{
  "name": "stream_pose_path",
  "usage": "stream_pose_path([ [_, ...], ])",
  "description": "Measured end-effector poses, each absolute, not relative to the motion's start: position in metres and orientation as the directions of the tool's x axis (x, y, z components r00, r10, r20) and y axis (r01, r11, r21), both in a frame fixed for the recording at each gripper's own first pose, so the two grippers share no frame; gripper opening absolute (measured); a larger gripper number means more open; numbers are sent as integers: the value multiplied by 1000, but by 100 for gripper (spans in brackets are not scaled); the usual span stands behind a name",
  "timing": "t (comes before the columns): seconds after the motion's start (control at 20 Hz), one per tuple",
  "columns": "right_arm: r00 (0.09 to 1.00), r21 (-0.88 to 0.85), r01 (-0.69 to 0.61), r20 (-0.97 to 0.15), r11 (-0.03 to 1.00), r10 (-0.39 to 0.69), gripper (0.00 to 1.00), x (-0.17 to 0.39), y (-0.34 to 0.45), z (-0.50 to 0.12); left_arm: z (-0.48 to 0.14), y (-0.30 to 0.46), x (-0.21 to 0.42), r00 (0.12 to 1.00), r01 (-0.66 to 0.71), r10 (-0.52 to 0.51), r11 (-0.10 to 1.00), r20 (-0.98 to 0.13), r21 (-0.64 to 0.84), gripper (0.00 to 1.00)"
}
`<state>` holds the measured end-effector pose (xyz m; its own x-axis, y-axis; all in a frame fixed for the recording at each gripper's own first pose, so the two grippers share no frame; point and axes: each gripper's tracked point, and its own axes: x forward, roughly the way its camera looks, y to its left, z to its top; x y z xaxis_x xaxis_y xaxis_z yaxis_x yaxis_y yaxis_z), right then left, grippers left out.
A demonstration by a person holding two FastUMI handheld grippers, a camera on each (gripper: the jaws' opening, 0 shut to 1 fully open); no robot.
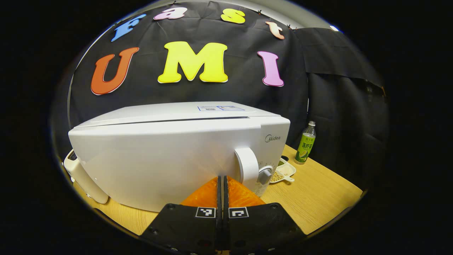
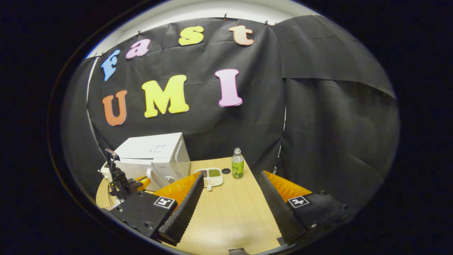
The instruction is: Open the microwave oven with the left hand, put the food in, and close the microwave oven.
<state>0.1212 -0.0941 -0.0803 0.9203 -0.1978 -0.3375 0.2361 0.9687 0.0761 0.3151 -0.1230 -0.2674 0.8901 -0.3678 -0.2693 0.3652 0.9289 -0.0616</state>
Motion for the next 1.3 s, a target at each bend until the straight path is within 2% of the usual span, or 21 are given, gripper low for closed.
stream_pose_path([
  [0.05,918,74,238,-343,968,-199,100,123,-95,-83,-268,-124,316,888,366,-369,928,-273,-63,0],
  [0.1,918,79,233,-347,969,-192,92,125,-95,-84,-267,-123,316,889,366,-369,928,-271,-64,0],
  [0.15,918,83,227,-350,970,-185,100,127,-94,-85,-267,-123,317,890,364,-367,929,-270,-61,0],
  [0.2,918,83,221,-354,972,-179,92,130,-93,-86,-268,-123,317,890,362,-365,930,-273,-62,0],
  [0.25,918,82,220,-355,972,-178,92,131,-94,-87,-268,-124,318,892,359,-361,932,-271,-60,0],
  [0.3,919,84,216,-353,973,-173,100,133,-92,-85,-269,-124,318,893,356,-357,933,-272,-56,0],
  [0.6,929,100,181,-343,978,-137,100,133,-80,-82,-269,-123,326,894,319,-331,943,-301,-89,0],
  [0.8,933,101,173,-336,980,-130,100,128,-76,-79,-259,-111,316,919,286,-269,958,-290,19,0],
  [0.85,935,100,170,-331,980,-128,100,127,-75,-78,-256,-97,313,933,240,-211,969,-293,66,7],
  [0.9,936,100,166,-328,981,-125,92,125,-73,-77,-255,-89,311,938,221,-184,971,-295,95,45],
  [0.95,938,101,164,-322,981,-124,100,123,-71,-76,-254,-88,301,935,230,-195,969,-297,86,82],
  [1.0,940,102,163,-317,981,-124,100,121,-69,-73,-249,-87,292,937,227,-199,971,-289,69,93],
  [1.05,943,102,161,-309,982,-123,100,118,-67,-72,-239,-82,283,941,224,-198,972,-276,67,93],
  [1.1,946,99,161,-300,982,-124,92,114,-66,-69,-230,-71,275,953,191,-162,978,-258,90,96],
  [1.15,949,94,159,-290,983,-126,100,111,-63,-67,-219,-61,269,963,156,-125,981,-237,115,98],
  [1.3,956,92,144,-271,985,-114,100,101,-51,-63,-185,-57,236,969,170,-146,979,-197,109,96],
])
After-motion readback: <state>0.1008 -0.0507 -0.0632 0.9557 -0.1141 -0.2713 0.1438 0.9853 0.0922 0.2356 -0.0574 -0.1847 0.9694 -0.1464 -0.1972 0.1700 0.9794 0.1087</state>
